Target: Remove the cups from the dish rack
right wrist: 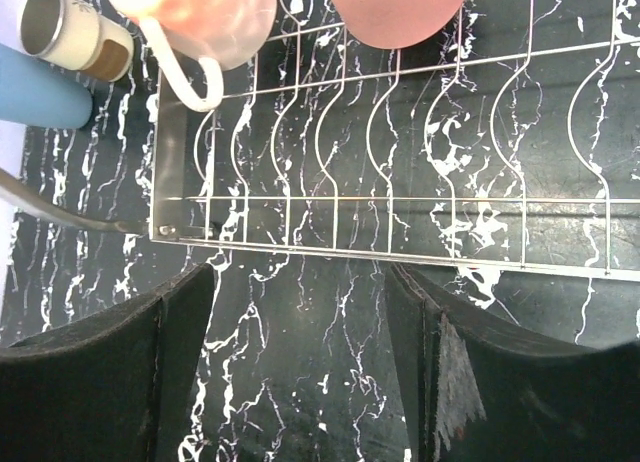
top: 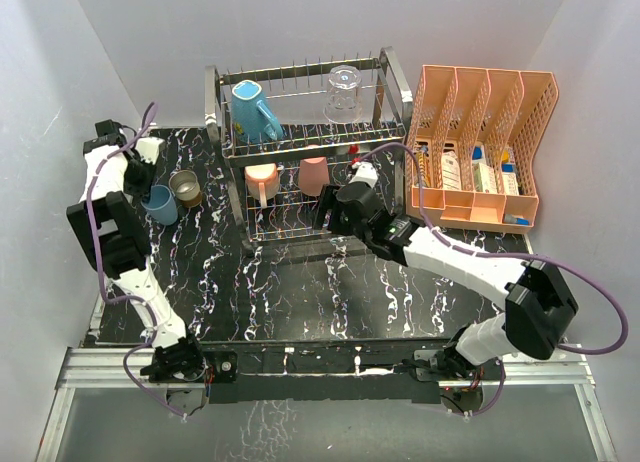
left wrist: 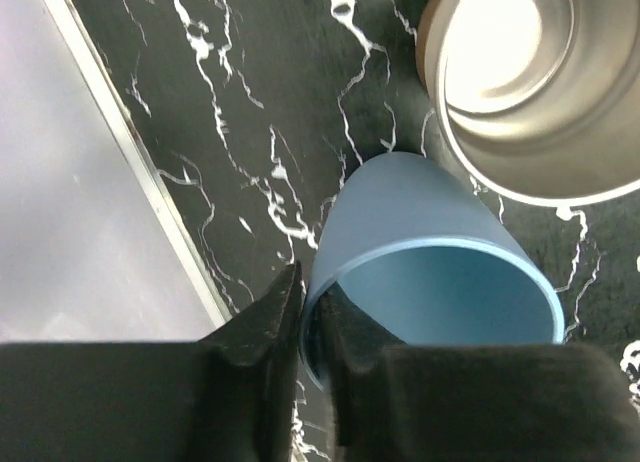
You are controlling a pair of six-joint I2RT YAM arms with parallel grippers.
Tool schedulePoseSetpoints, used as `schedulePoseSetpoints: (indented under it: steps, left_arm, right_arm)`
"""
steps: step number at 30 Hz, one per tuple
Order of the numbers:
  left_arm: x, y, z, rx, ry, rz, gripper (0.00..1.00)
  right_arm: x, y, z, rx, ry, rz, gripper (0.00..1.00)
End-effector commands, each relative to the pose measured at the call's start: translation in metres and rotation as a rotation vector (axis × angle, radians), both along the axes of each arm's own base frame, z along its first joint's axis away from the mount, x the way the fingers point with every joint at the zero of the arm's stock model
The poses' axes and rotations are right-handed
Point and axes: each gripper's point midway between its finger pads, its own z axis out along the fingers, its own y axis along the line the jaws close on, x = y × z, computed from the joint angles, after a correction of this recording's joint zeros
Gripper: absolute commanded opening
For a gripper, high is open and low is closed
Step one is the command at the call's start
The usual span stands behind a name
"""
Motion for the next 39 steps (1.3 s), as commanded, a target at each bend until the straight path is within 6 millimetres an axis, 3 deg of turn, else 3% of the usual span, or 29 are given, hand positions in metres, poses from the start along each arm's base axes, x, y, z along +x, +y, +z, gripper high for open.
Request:
schedulePoseSetpoints:
  steps: [1,3,5,12,18,23,30,39]
  left_arm:
    - [0.003,-0.01,-0.002,-0.091,0.026,0.029,0.25]
    - [0.005,-0.01,0.001,-0.098,0.017,0.026,0.48]
    - [0.005,-0.01,0.007,-0.097,0.005,0.017,0.59]
    - [-0.001,-0.008,0.049,-0.084,-0.066,-0.024,0.8]
    - [-0.018,-0.026,0.1,-0.131,-0.138,-0.064,0.96]
    - [-0.044,-0.059,0.123,-0.227,-0.195,-0.098,0.97]
    - [-0.093,-0.117,0.119,-0.444,-0.199,-0.135,0.97]
    - [-0.124,-0.133,0.099,-0.471,-0.169,-0.147,0.97]
  right_arm:
    - [0.018,0.003,0.002,-0.012,-0.064,-0.004,0.72]
    - [0.023,0.008,-0.001,-0.025,-0.076,0.002,0.74]
    - [0.031,0.014,-0.005,-0.038,-0.087,0.011,0.76]
    - [0.062,0.053,-0.016,-0.037,-0.138,0.07,0.8]
    - [0.088,0.09,-0.023,-0.053,-0.192,0.112,0.81]
    - [0.1,0.11,-0.02,-0.05,-0.25,0.134,0.8]
    - [0.114,0.138,-0.033,-0.117,-0.303,0.147,0.76]
    - [0.114,0.153,-0.046,-0.171,-0.344,0.134,0.72]
